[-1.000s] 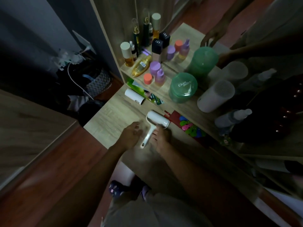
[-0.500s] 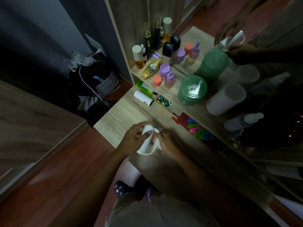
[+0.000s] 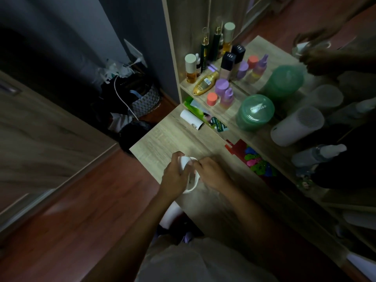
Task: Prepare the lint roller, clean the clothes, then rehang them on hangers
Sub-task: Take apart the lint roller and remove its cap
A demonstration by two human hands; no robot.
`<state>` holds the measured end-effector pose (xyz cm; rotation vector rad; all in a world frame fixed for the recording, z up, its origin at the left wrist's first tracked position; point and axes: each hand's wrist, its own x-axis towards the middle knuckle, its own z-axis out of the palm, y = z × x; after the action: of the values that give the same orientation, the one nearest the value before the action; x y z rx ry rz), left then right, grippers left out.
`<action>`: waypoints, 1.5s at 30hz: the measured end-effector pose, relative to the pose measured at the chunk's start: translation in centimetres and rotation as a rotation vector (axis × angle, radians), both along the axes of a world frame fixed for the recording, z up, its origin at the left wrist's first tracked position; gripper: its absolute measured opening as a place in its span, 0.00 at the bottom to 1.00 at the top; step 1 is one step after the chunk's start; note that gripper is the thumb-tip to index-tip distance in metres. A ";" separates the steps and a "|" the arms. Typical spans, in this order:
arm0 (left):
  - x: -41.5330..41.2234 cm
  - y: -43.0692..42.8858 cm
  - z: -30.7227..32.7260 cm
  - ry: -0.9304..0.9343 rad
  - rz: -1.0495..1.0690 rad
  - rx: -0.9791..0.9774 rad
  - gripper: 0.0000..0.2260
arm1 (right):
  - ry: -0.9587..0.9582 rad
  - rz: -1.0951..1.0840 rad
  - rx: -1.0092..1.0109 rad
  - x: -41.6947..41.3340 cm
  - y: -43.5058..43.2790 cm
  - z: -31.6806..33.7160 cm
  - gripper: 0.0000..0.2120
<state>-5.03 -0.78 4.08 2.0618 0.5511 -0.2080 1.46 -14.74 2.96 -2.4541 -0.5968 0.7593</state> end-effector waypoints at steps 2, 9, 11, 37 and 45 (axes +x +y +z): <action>0.0 -0.6 0.0 0.041 0.035 0.021 0.11 | -0.090 0.106 -0.018 -0.2 0.0 -1.0 0.19; 0.0 -1.4 0.3 0.086 0.151 -0.013 0.11 | -0.076 0.089 -0.116 -0.2 0.8 -2.0 0.13; -0.2 -1.9 0.2 0.081 0.172 -0.006 0.11 | -0.064 0.059 -0.127 0.0 1.0 -2.7 0.13; 3.0 -0.6 0.6 -0.118 0.166 -0.039 0.09 | 0.188 -0.392 -0.149 2.0 -2.4 -4.8 0.22; 2.7 -0.2 0.7 -0.010 0.161 -0.090 0.14 | 0.172 -0.392 -0.239 0.6 -3.4 -7.5 0.27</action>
<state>-2.31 -1.01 4.80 1.9198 0.6860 -0.1247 2.02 -18.17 -4.53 -2.5676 0.0459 0.9038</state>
